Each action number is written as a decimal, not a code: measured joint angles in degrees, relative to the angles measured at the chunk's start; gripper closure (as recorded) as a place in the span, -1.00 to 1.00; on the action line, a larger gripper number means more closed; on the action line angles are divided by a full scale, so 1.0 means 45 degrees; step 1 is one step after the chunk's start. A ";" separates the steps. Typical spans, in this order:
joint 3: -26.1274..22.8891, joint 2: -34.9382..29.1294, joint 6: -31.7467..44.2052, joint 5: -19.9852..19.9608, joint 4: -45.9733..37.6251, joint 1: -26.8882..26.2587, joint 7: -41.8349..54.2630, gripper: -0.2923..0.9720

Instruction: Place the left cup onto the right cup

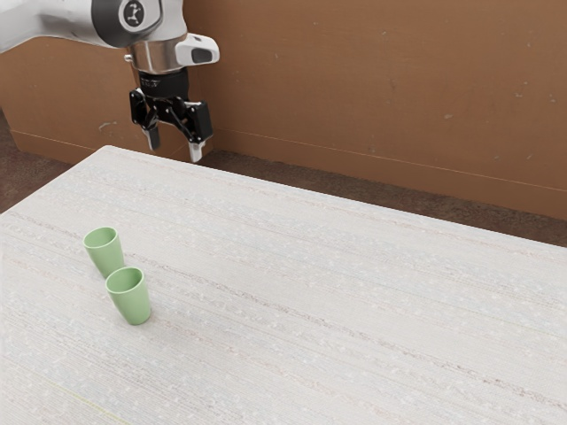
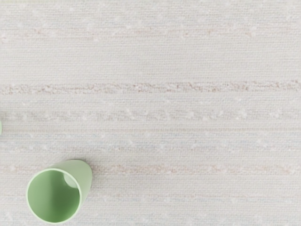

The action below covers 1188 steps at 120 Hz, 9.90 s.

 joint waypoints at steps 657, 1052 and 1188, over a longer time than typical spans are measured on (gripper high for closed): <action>-0.0634 0.4909 0.6564 -0.1124 -0.2560 0.6584 0.2835 0.55; -0.5891 -0.2275 0.6260 0.0304 -0.8472 0.8739 0.0479 0.70; -0.5966 -0.1263 0.6792 0.0242 -0.8459 0.8902 -0.0003 0.29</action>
